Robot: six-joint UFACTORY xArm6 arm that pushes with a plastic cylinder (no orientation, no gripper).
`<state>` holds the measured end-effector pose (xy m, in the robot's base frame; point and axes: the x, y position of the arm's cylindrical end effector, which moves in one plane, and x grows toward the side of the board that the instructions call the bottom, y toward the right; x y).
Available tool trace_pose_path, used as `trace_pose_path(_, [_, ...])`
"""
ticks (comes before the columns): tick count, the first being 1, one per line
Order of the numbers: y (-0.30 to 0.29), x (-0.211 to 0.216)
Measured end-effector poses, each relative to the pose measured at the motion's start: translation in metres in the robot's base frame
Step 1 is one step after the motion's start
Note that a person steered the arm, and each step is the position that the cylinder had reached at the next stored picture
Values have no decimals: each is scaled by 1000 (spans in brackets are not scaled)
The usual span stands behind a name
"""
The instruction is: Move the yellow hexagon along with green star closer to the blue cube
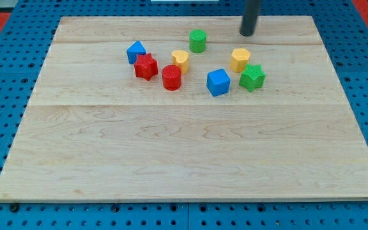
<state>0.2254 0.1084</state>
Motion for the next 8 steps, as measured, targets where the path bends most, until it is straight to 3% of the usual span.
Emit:
trace_pose_path(1, [-54, -5])
trace_pose_path(2, [-72, 42])
trace_pose_path(3, [-71, 57])
trace_pose_path(4, [3, 78])
trace_pose_path(5, [25, 140])
trace_pose_path(6, [28, 131])
trace_pose_path(7, [85, 138])
trace_pose_path(8, [108, 217])
